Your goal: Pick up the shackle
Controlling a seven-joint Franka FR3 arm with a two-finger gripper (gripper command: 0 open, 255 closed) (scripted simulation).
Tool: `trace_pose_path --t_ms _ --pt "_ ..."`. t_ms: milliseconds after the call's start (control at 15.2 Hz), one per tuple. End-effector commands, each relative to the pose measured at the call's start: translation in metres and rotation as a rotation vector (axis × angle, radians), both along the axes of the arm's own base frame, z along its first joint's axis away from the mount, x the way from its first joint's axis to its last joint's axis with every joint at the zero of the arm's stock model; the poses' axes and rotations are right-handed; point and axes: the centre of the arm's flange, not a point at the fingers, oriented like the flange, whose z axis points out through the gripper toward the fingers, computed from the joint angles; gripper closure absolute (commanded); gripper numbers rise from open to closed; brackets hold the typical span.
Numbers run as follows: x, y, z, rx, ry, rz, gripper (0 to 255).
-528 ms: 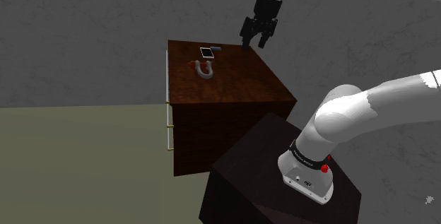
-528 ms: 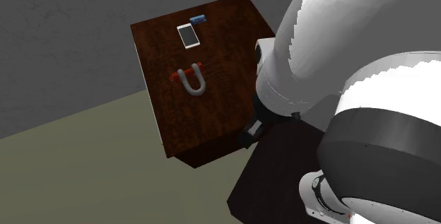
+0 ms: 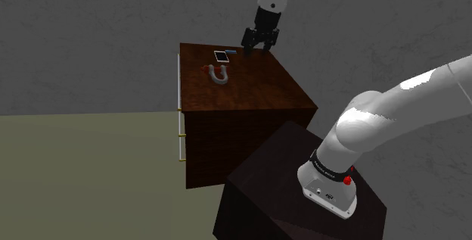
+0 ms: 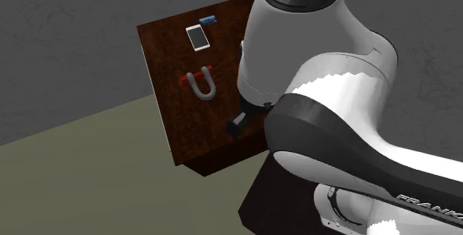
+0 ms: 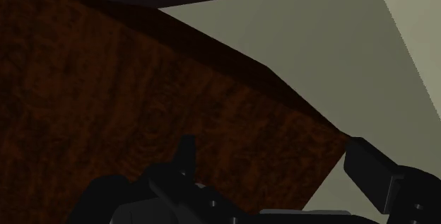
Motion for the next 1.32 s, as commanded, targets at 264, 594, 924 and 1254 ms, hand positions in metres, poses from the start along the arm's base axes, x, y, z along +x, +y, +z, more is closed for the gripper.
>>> trace_pose_path --t_ms 264,594,924,1254 --pt "0.058 -0.016 -0.049 -0.004 -0.014 -0.020 0" --pt "0.107 -0.030 -0.088 -0.007 -0.025 -0.036 0" --pt "0.157 -0.045 -0.127 -0.010 -0.035 -0.052 0" --pt "0.207 -0.061 -0.165 -0.012 -0.045 -0.068 0"
